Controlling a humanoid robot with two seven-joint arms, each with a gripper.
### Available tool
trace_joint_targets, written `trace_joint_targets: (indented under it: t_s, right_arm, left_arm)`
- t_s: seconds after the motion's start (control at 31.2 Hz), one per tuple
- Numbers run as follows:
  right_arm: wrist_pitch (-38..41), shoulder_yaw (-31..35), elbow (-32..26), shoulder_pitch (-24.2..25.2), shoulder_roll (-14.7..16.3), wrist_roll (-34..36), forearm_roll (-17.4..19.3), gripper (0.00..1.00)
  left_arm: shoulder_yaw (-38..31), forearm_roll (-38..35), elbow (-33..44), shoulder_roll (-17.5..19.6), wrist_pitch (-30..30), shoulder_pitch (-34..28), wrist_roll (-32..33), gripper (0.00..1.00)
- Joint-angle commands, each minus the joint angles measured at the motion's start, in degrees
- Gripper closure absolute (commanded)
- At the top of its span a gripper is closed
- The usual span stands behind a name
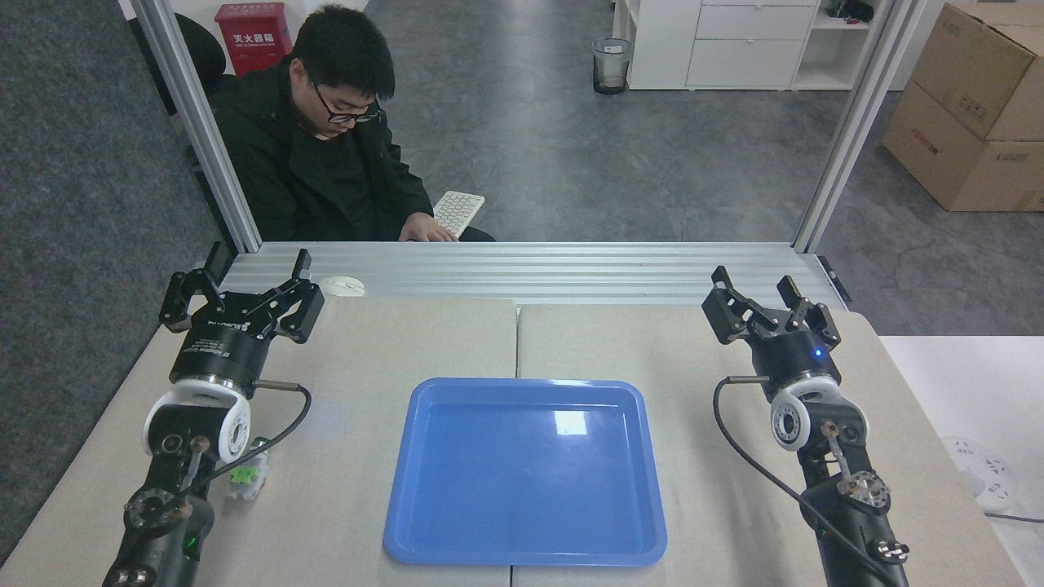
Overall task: Pick up switch part and place in tray
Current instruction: 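Move the left gripper down over the switch part and align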
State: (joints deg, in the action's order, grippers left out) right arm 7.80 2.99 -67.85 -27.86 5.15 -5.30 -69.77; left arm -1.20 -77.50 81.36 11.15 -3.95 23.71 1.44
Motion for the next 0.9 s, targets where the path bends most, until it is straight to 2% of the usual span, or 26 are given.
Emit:
trace_joint_targets:
  t_s: [0.0, 0.19, 0.54, 0.86]
  right_arm:
    - [0.03, 0.09, 0.00, 0.00, -0.05, 0.03, 0.08, 0.00]
    - [0.03, 0.09, 0.00, 0.00, -0.05, 0.03, 0.08, 0.00]
    - [0.03, 0.09, 0.00, 0.00, 0.04, 0.03, 0.08, 0.00]
    - [0.03, 0.09, 0.00, 0.00, 0.13, 0.03, -0.01, 0.00]
  left_arm:
    - [-0.91, -0.11, -2.08, 0.19, -0.54, -4.28, -0.12, 0.00]
    - [-2.75, 0.68, -4.01, 0.71, -0.54, -10.60, -5.56, 0.00]
    - [-4.16, 0.33, -5.95, 0.27, -1.06, -22.83, -11.63, 0.00]
    - [-3.11, -0.46, -8.06, 0.27, -1.15, -23.71, -14.54, 0.00]
